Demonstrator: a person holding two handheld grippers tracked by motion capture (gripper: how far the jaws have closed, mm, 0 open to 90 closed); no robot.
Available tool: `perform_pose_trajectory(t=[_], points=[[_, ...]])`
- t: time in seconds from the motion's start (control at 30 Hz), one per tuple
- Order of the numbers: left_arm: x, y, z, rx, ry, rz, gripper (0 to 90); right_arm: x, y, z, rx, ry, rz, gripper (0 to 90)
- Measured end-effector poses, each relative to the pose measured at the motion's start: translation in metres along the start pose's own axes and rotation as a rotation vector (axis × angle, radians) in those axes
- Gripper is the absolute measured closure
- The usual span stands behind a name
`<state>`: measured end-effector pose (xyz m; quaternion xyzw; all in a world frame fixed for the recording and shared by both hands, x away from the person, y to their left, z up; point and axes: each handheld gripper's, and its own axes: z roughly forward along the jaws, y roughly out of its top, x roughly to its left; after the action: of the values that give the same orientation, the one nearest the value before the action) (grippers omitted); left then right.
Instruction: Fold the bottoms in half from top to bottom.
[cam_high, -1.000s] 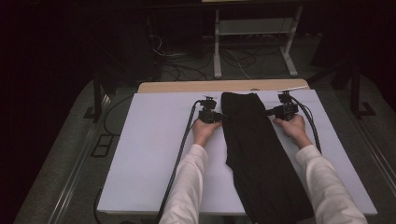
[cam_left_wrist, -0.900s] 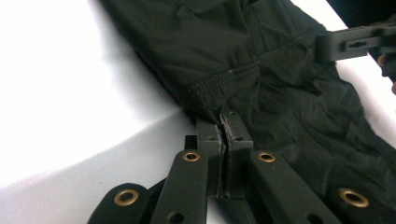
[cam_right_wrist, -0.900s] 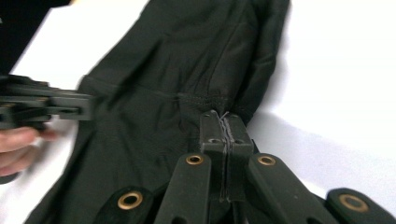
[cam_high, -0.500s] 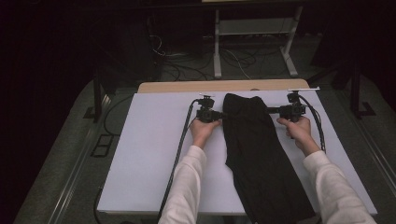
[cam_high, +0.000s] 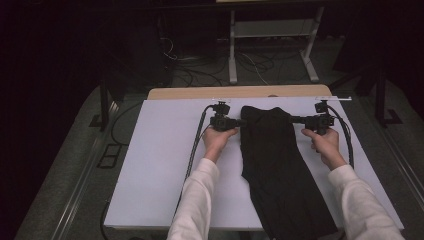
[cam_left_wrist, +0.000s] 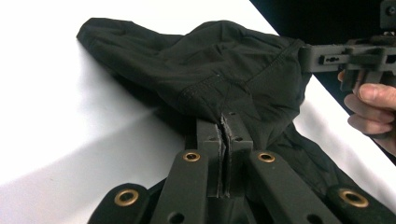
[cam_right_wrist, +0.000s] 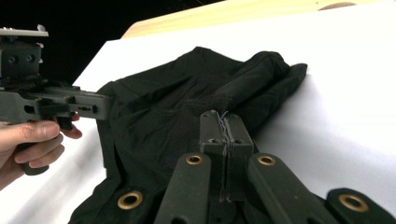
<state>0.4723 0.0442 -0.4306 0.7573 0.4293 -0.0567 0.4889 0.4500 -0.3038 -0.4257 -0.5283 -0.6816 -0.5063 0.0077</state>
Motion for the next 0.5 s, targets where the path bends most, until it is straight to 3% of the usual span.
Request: perform_pose_trajectory(t=[0.13, 0.5], points=[[-0.005, -0.004, -0.003, 0.000, -0.023, -0.020, 86.9, 0.003, -0.003, -0.005, -0.010, -0.005, -0.016, 87.9], [-0.014, -0.015, -0.016, -0.033, -0.067, -0.030, 86.9, 0.008, -0.016, -0.017, -0.036, 0.011, 0.007, 87.9]])
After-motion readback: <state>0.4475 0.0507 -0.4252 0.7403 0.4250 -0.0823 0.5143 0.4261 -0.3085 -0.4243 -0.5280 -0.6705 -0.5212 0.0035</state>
